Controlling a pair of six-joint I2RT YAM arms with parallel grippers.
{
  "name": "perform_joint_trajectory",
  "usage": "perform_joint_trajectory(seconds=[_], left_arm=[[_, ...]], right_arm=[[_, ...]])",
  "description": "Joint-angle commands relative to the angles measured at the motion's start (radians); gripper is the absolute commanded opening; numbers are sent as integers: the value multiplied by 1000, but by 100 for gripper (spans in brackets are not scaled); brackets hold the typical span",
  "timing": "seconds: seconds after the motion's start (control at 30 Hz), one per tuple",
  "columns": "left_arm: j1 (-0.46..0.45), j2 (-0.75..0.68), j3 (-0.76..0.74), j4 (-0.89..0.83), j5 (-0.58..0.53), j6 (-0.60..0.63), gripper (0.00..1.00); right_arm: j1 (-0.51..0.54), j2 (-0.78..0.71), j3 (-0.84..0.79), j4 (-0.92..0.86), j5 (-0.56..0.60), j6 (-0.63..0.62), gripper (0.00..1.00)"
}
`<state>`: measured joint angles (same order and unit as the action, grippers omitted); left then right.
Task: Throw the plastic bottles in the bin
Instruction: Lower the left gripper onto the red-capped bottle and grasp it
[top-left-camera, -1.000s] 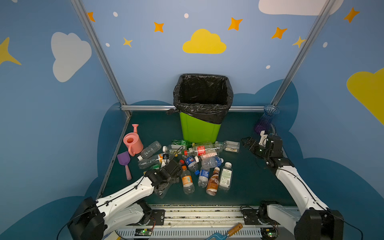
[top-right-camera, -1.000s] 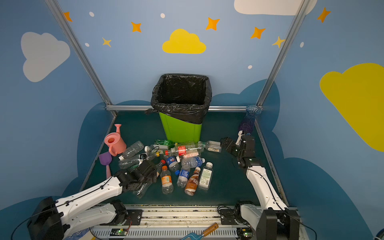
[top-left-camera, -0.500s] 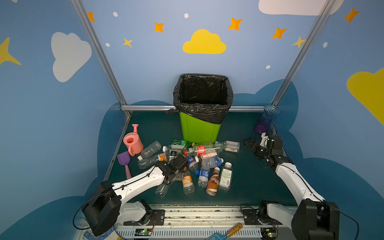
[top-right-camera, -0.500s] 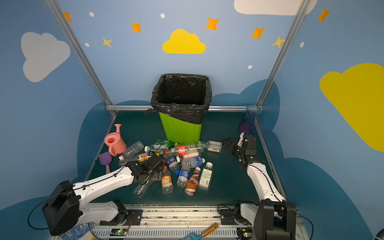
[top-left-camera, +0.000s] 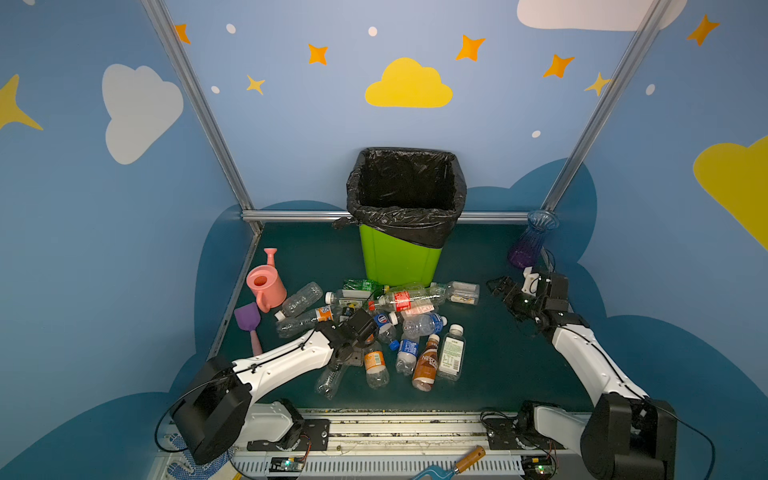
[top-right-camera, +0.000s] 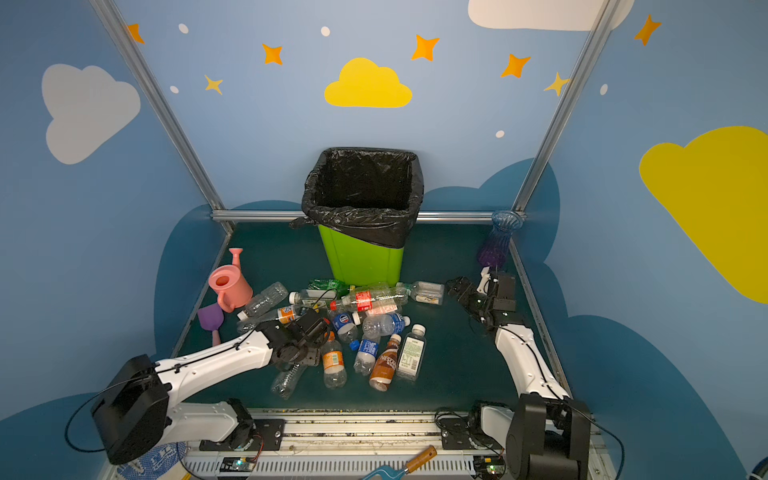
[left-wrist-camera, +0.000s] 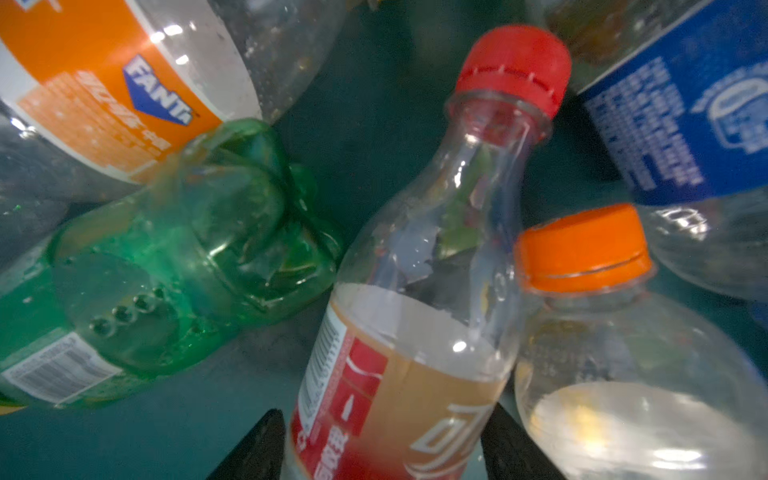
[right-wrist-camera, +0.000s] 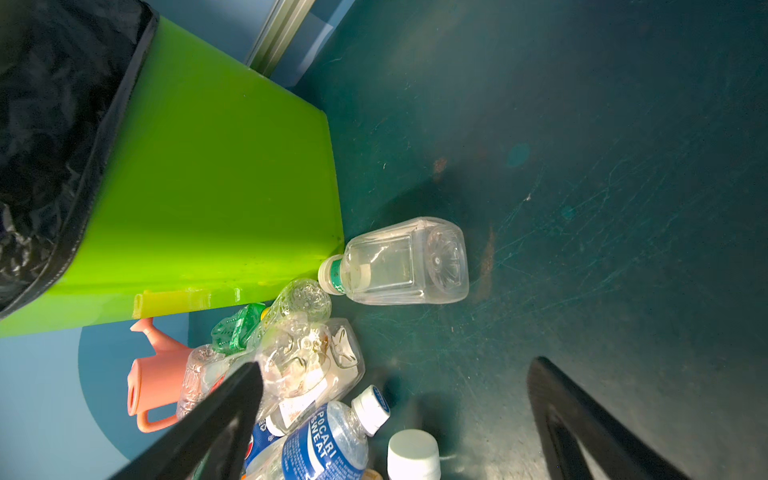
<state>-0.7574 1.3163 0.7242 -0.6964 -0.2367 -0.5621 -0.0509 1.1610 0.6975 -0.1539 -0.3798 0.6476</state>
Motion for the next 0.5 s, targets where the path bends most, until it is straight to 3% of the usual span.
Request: perform_joint_trajectory(seconds=[0.0, 0.27, 0.47], left_arm=[[4, 24, 10, -11, 19, -5, 70], [4, 56, 25, 3, 19, 9, 81], [4, 90, 28, 21, 20, 22, 79]], right_arm=[[-6, 2, -16, -2, -18, -3, 98], [-12, 2, -21, -2, -28, -3, 98], [-17, 8, -20, 2, -34, -3, 98]])
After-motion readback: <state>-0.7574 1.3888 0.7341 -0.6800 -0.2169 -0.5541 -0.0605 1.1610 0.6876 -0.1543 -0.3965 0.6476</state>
